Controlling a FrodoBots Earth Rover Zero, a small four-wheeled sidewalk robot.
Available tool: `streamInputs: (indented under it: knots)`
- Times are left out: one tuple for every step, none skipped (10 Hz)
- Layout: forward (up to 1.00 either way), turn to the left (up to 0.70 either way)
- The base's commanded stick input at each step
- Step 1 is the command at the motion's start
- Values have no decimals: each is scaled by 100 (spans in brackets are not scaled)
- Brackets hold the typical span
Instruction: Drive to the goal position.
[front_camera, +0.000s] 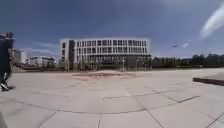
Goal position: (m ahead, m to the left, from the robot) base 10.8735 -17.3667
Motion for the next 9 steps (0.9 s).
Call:
streamInputs:
  knots:
    - [70,-1]
    - [70,-1]
    - [70,-1]
    - [70,-1]
    - [70,-1]
    - [70,-1]
    - [70,-3]
    - [70,-19]
    - [70,-32]
